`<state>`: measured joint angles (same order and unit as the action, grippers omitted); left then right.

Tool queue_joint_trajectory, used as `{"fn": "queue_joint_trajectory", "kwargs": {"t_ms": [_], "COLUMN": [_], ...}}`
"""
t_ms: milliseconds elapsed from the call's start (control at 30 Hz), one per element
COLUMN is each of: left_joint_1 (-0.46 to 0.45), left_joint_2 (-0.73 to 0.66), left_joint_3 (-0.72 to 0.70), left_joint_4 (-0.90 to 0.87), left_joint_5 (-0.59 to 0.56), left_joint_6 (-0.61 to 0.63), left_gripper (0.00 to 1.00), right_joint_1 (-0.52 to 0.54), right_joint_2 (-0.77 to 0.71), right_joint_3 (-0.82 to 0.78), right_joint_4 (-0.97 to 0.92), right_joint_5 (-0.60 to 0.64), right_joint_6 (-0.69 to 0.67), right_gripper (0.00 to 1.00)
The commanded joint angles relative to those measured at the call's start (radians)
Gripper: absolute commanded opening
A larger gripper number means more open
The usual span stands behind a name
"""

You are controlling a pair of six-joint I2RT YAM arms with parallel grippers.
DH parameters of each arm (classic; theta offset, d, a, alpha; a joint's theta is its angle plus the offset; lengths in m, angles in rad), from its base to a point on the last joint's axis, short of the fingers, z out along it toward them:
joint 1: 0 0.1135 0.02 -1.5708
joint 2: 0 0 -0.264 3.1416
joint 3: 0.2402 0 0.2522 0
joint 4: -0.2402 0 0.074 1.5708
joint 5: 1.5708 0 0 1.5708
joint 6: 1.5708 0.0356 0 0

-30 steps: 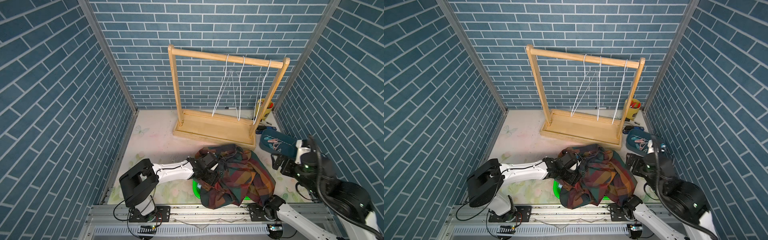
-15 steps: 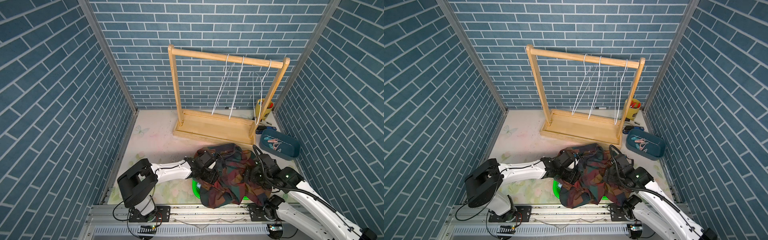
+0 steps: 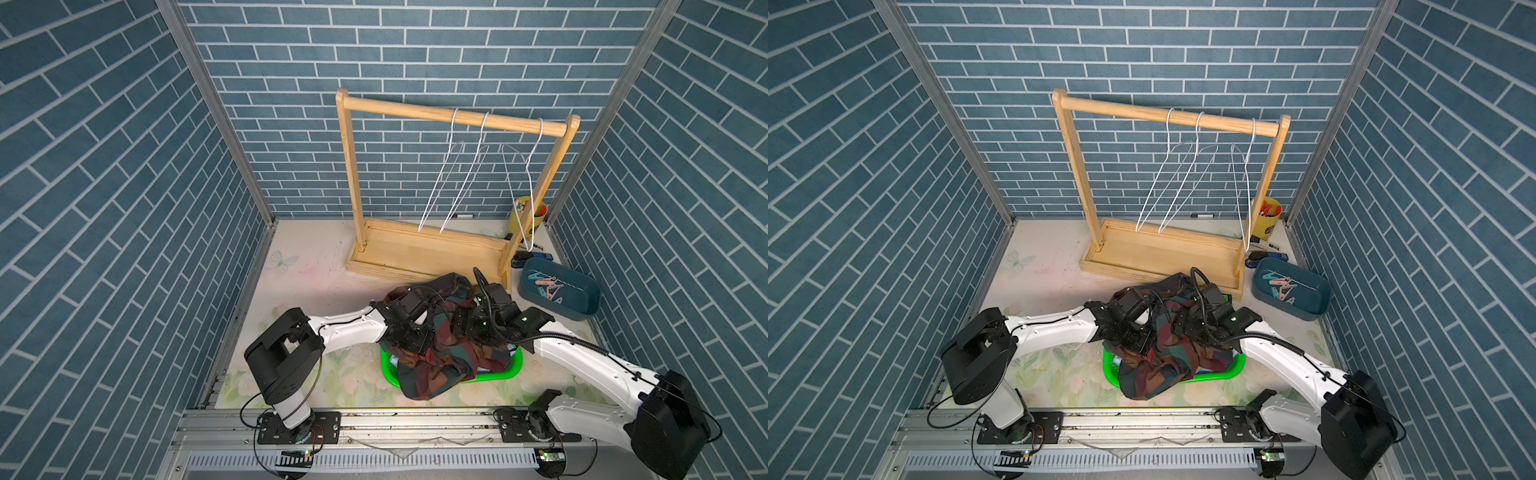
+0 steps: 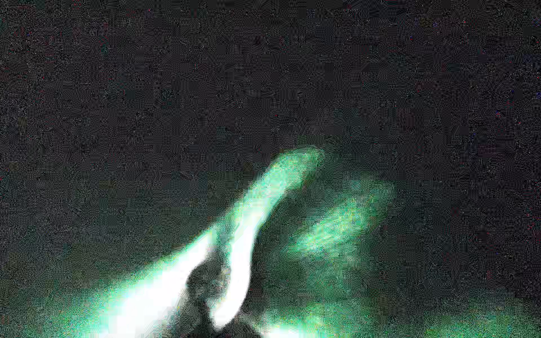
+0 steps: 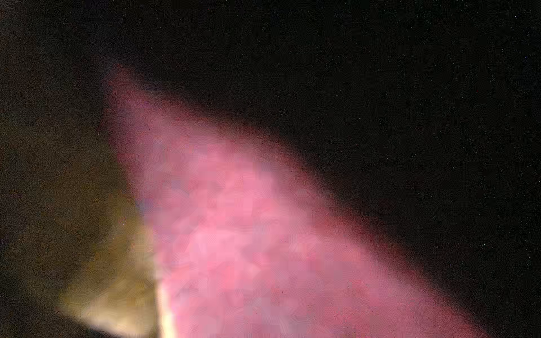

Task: Remove the clothespins securing long-sleeve shirts to the hanger
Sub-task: Adjust the long-sleeve shirt at the bin.

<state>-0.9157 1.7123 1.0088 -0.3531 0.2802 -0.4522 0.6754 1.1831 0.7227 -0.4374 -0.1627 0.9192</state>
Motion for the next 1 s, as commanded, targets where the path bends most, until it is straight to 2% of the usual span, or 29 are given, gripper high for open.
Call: {"fn": "queue_joint_trajectory", "kwargs": {"t_ms": [0, 133, 233, 400, 500, 567, 667, 700, 767, 967], "left_joint_1": [-0.007, 0.043, 0.072, 0.088, 0.087, 0.081, 0.076, 0.078, 0.080, 0.103], "left_joint_2": [0.120, 0.164, 0.176, 0.197, 0.130, 0.045, -0.098, -0.135, -0.204, -0.310], "left_joint_3": [0.006, 0.014, 0.028, 0.062, 0.066, 0.074, 0.086, 0.093, 0.118, 0.177], "left_joint_4": [-0.034, 0.012, 0.005, -0.033, -0.080, -0.138, -0.211, -0.228, -0.266, -0.314], "left_joint_5": [-0.008, 0.029, 0.007, -0.009, -0.051, -0.082, -0.076, -0.059, -0.038, 0.033], "left_joint_6": [0.037, 0.003, 0.006, 0.030, 0.042, 0.059, 0.082, 0.091, 0.111, 0.156], "left_gripper": [0.70, 0.69, 0.69, 0.70, 0.71, 0.72, 0.79, 0.83, 0.99, 1.00], "right_joint_1": [0.018, 0.018, 0.018, 0.018, 0.025, 0.039, 0.041, 0.041, 0.041, 0.040], "right_joint_2": [0.066, 0.190, 0.263, 0.305, 0.228, 0.110, -0.055, -0.083, -0.117, -0.198], "right_joint_3": [-0.017, -0.019, -0.010, 0.018, 0.048, 0.059, 0.071, 0.088, 0.138, 0.206], "right_joint_4": [0.276, 0.386, 0.433, 0.432, 0.322, 0.187, 0.037, -0.012, -0.135, -0.318], "right_joint_5": [-0.107, -0.096, -0.082, -0.069, -0.005, 0.149, 0.285, 0.305, 0.344, 0.398], "right_joint_6": [0.065, 0.049, 0.047, 0.042, 0.024, 0.017, -0.004, -0.016, -0.030, -0.055], "right_gripper": [0.93, 0.93, 0.93, 0.94, 0.95, 0.96, 0.99, 0.99, 0.99, 0.99]}}
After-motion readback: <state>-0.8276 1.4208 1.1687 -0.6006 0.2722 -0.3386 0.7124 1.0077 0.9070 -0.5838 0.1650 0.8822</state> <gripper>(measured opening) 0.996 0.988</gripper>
